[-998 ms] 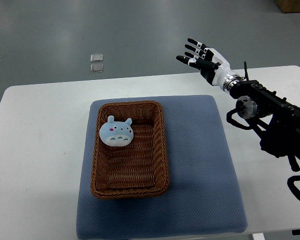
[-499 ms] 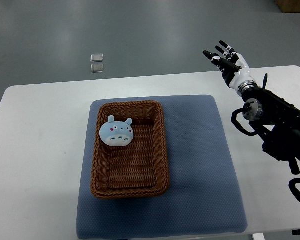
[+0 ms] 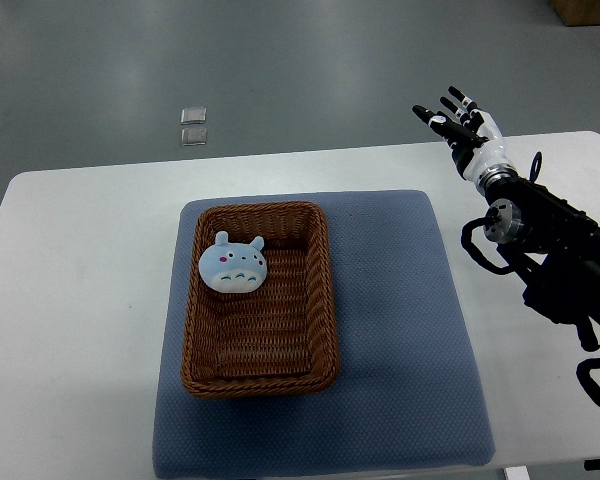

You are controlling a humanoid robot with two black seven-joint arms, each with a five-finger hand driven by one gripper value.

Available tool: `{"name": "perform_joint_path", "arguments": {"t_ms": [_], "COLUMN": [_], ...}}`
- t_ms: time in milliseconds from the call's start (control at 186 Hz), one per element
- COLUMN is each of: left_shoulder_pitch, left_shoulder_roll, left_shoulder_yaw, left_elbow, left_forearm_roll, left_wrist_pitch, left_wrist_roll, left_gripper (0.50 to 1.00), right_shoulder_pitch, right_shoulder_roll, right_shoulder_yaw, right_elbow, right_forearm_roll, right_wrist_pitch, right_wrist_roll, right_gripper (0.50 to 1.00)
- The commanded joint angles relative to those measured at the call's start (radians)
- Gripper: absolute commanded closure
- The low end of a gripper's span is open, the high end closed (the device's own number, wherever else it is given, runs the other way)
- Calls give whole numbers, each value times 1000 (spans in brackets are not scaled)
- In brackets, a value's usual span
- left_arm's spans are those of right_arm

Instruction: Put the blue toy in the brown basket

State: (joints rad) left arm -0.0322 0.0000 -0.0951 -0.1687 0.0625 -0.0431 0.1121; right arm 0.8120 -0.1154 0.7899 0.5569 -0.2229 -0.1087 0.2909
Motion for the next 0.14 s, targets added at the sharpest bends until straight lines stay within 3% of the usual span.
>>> {"name": "perform_joint_path", "arguments": {"t_ms": [0,134], "left_shoulder_pitch": [0,0], "left_shoulder_roll": [0,0], "left_shoulder_yaw": [0,0], "left_elbow": [0,0], "left_forearm_roll": [0,-1], "left_wrist_pitch": [0,0], "left_wrist_roll": [0,0], "left_gripper": [500,500], "right_shoulder_pitch": [-10,-10], "right_shoulder_roll": [3,6], "right_shoulder_yaw": [-1,-1], "right_elbow": [0,0], "right_forearm_roll": [-1,-1], "right_wrist_pitch": [0,-2], "right_wrist_roll": [1,14], "right_gripper": [595,595]}}
